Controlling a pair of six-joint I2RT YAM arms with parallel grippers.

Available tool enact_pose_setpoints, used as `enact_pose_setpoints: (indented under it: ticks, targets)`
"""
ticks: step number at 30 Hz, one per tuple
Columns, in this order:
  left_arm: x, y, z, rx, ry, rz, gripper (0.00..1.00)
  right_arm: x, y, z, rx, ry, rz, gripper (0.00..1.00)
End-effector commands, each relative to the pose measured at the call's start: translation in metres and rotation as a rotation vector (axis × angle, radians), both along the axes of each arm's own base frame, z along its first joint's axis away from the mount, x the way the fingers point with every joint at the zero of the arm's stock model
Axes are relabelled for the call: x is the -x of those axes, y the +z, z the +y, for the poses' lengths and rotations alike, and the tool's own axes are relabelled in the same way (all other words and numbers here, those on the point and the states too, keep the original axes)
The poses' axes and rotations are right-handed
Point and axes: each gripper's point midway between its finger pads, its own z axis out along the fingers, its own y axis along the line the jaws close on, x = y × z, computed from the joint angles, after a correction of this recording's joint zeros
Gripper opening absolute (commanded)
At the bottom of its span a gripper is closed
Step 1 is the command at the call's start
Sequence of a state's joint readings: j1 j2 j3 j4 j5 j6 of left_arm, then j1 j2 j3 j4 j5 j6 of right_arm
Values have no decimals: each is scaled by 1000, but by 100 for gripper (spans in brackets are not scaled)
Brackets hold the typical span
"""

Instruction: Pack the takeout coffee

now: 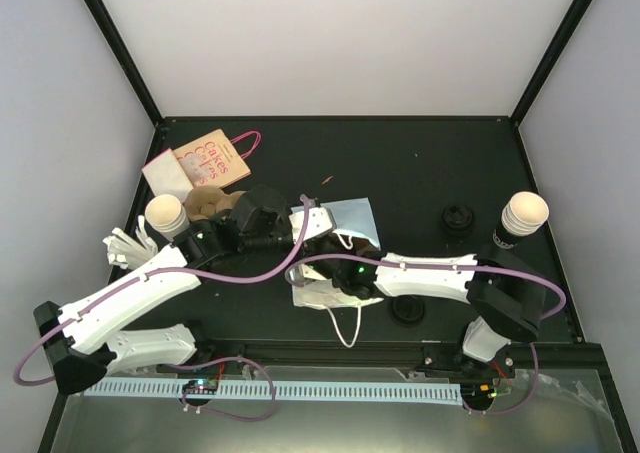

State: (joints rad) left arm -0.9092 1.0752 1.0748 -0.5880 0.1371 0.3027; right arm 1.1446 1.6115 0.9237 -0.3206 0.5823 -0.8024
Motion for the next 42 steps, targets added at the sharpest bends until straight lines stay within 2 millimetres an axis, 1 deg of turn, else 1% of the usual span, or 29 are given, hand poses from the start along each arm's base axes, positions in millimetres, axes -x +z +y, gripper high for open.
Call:
enact_pose_setpoints:
  ticks: [1, 4, 7, 9, 13, 18, 21, 25, 30, 38, 42]
  targets:
    - [7, 23, -18, 81, -11, 68, 2, -18, 16, 8, -74, -54, -39, 1]
    - [-4, 24, -20, 71, 55, 92, 1, -14, 16, 8, -77, -50, -42, 1]
    - [-7, 25, -23, 67, 70, 106, 2, -8, 15, 11, -89, -44, -48, 1]
    - [-7, 24, -23, 64, 66, 108, 2, -7, 12, 10, -88, -61, -40, 1]
    - [6, 20, -25, 45, -22, 109, 2, -15, 10, 2, -81, -107, -53, 1]
    - [22, 12, -23, 29, -105, 116, 2, -33, 22, -9, -105, -154, -85, 1]
    - [29, 12, -23, 42, -132, 129, 2, -36, 23, -7, -105, -146, -94, 1]
    - [37, 14, -26, 68, -170, 154, 2, -41, 17, -4, -89, -150, -99, 1]
    - [45, 12, -29, 64, -201, 179, 2, -51, 9, -7, -71, -181, -123, 1]
    - [54, 7, -36, 65, -244, 243, 2, -53, -8, -6, -42, -177, -115, 1]
    - [56, 4, -38, 47, -254, 279, 2, -52, -9, -5, -56, -181, -108, 1]
